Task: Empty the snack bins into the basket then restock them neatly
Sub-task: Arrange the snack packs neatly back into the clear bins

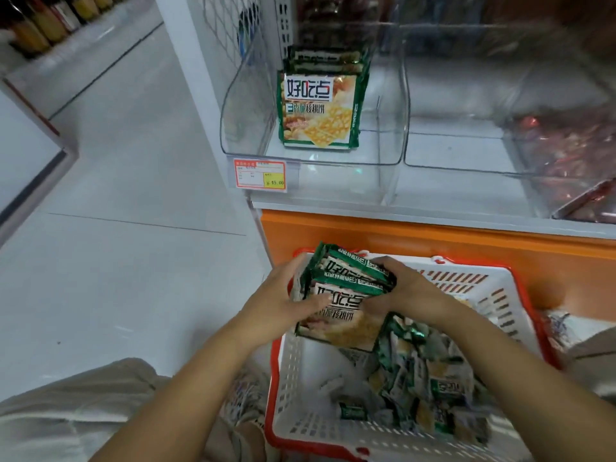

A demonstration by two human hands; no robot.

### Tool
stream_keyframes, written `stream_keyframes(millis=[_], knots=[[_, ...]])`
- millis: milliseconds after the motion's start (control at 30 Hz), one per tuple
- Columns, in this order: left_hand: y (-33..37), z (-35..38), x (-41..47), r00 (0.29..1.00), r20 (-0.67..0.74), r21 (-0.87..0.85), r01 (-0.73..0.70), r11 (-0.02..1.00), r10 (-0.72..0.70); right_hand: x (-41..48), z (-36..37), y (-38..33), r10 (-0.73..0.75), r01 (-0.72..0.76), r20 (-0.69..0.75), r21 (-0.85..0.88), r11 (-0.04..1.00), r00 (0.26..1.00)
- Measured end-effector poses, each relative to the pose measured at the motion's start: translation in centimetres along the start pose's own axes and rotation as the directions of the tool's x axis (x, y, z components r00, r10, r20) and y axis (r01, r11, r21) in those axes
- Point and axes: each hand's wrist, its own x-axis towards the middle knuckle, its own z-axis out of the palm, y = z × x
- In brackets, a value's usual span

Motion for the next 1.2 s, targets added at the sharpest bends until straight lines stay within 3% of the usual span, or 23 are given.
stream_keyframes(millis=[200, 467, 567, 733, 867, 1000, 1200], knots=[[7.0, -2.2, 0.5, 0.992, 0.107, -0.146, -0.046, 0.988, 0.062, -5.1, -5.7, -6.8, -0.130, 0.130, 0.004, -0.098, 0.987, 0.991], [12.7, -3.3, 1.6, 0.995, 0.046, -0.321, -0.066, 0.945, 0.085, -8.2, -10.3, -11.6, -0.324, 0.331, -0.197, 0.002, 0.944, 0.925], [13.2, -3.4, 2.0, 0.996, 0.038, -0.372, -0.056, 0.927, 0.075, -8.0, -9.9, -11.3, -0.319, 0.346, -0.275, 0.056, 0.936, 0.907], [14.0, -3.9, 2.4, 0.998, -0.012, -0.440, -0.055, 0.896, 0.055, -7.7, -9.9, -11.3, -0.339, 0.359, -0.330, 0.001, 0.933, 0.881], [13.9, -4.5, 2.1, 0.993, -0.098, -0.475, -0.107, 0.874, 0.068, -7.6, -9.8, -11.8, -0.360, 0.385, -0.375, -0.009, 0.923, 0.854], [13.9, -7.3, 1.2, 0.964, -0.233, -0.388, -0.215, 0.896, 0.130, -7.9, -9.7, -13.2, -0.370, 0.404, -0.456, -0.024, 0.914, 0.810], [11.8, -15.5, -1.2, 0.790, -0.609, -0.400, -0.387, 0.831, 0.074, -4.8, -10.5, -18.7, -0.406, 0.494, -0.614, -0.030, 0.869, 0.677]])
